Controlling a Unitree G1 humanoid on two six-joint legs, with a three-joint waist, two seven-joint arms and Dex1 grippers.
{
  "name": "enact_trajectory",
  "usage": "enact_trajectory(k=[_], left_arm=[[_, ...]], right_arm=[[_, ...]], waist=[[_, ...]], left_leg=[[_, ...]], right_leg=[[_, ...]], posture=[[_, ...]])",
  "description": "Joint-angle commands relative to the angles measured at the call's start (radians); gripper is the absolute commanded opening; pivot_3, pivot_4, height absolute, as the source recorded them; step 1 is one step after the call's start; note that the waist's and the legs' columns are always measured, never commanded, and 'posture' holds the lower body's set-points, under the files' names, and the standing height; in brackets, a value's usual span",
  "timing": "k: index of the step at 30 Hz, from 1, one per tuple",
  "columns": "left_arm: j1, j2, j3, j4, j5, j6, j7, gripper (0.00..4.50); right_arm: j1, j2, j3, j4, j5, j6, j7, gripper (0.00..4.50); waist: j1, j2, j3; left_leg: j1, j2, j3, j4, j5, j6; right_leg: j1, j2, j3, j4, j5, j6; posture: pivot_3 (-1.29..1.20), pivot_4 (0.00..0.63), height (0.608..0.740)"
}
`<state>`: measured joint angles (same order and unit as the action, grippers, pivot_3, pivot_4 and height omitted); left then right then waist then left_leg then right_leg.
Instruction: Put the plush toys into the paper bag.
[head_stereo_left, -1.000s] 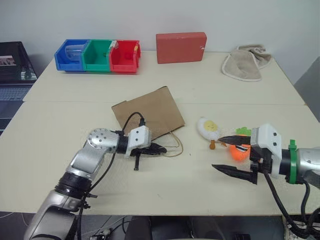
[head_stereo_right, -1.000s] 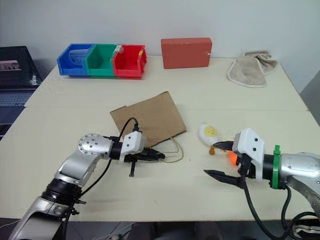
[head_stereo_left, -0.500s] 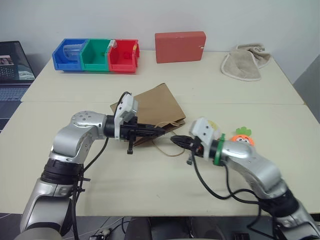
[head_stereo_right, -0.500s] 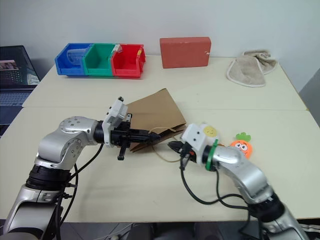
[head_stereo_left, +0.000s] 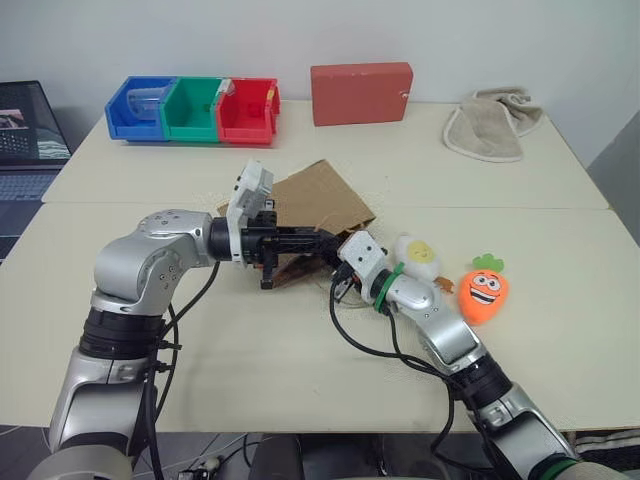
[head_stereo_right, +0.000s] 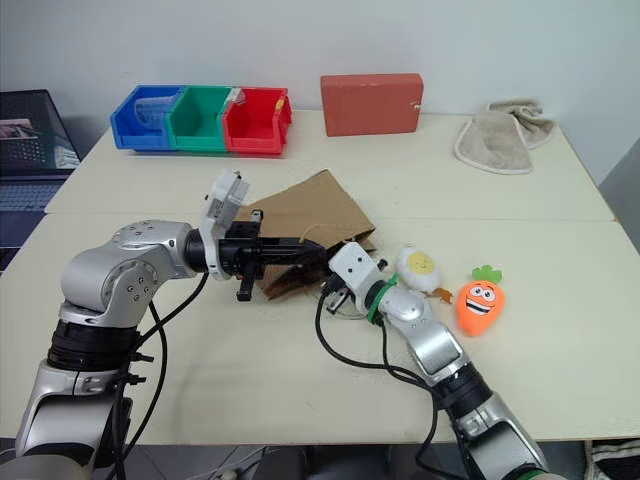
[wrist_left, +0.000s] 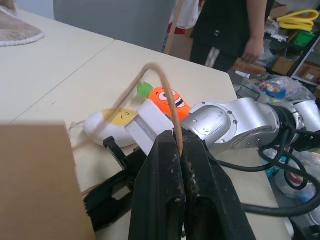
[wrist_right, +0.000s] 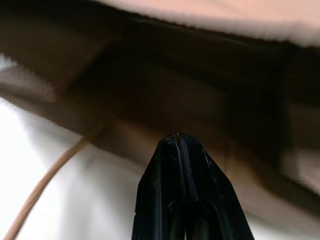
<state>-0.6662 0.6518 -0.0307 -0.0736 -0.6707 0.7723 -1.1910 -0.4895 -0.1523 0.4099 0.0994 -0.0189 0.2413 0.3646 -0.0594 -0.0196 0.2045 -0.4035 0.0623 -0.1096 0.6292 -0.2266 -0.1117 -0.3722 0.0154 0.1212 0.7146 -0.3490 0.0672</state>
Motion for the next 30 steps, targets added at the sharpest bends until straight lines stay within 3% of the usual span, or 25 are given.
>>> enact_trajectory(k=[1,5,13,24,30], left_arm=[[-0.033,0.009,0.04,-0.042,-0.044,0.026,0.007,0.0],[-0.064,0.001,0.07,-0.021,-0.073,0.06,0.046,0.0],[-0.134,0.006,0.11,0.022,-0.065,0.045,0.081,0.0],[-0.419,-0.006,0.185,0.226,0.061,-0.225,0.177,0.0],[-0.391,-0.006,0.173,0.201,0.049,-0.222,0.148,0.0]], right_arm=[[-0.024,0.042,-0.025,0.029,-0.033,-0.072,-0.046,0.03],[-0.046,0.093,-0.038,0.128,-0.067,-0.105,-0.102,0.03],[-0.035,0.161,-0.081,0.149,-0.039,0.018,-0.09,0.03],[-0.042,0.202,-0.107,0.157,-0.042,0.108,-0.088,0.03],[-0.046,0.21,-0.119,0.154,-0.043,0.119,-0.09,0.03]], waist=[[0.0,0.0,0.0],[-0.001,0.0,0.0],[-0.001,0.0,0.0],[-0.001,0.0,0.0],[-0.008,0.0,0.0]], left_leg=[[0.0,0.0,0.0,0.0,0.0,0.0],[0.0,0.0,0.0,0.0,0.0,0.0],[0.0,0.0,0.0,0.0,0.0,0.0],[0.001,0.0,0.0,0.0,0.0,-0.001],[0.001,0.0,0.0,-0.001,0.0,-0.001]], right_leg=[[0.0,0.0,0.0,0.0,0.0,0.0],[0.0,0.0,0.0,0.0,0.0,0.0],[0.0,0.0,0.0,0.0,0.0,0.0],[0.0,0.0,0.0,0.001,0.0,0.0],[-0.001,0.0,0.0,0.001,0.0,0.0]], posture=[[0.0,0.15,0.74],[0.0,0.15,0.74],[0.0,0.15,0.74],[0.0,0.15,0.74],[0.0,0.15,0.74]])
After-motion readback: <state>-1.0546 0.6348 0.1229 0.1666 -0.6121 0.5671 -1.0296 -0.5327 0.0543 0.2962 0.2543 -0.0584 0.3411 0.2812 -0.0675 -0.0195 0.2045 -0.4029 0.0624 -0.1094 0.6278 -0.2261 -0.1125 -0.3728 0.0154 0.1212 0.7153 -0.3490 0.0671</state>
